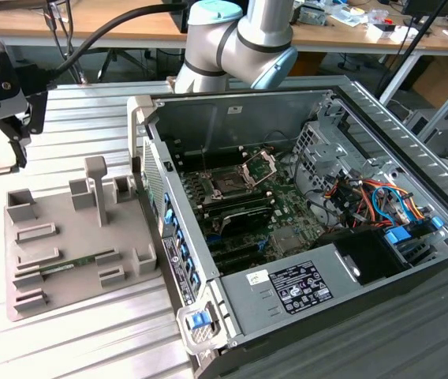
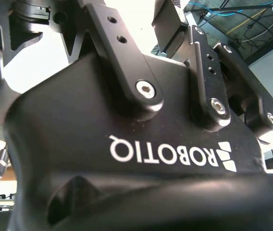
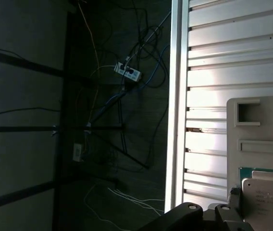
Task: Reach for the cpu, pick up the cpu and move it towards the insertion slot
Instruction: 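Pick up the cpu and move it towards the insertion slot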
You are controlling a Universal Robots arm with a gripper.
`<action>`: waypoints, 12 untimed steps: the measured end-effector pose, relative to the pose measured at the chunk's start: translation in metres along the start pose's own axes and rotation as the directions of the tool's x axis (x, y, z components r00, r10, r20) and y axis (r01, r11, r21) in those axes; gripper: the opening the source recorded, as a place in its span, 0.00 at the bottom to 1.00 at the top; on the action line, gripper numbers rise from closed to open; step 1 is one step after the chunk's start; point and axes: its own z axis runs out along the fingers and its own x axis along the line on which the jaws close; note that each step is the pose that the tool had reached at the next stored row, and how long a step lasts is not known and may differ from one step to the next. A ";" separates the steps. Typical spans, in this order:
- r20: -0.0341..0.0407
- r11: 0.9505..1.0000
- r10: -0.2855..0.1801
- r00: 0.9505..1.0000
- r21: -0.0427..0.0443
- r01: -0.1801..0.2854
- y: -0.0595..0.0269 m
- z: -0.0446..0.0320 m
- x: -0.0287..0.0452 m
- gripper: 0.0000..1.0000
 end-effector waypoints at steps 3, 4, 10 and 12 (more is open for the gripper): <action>0.000 1.000 0.000 1.000 0.000 0.000 0.0000 -0.0008 0.0000 0.55; 0.000 1.000 0.000 1.000 0.000 0.000 0.0000 -0.0009 0.0000 0.55; 0.000 1.000 0.000 1.000 0.000 0.000 0.0001 -0.0019 0.0000 0.55; 0.000 1.000 0.000 1.000 0.000 0.000 0.0001 -0.0025 0.0000 0.55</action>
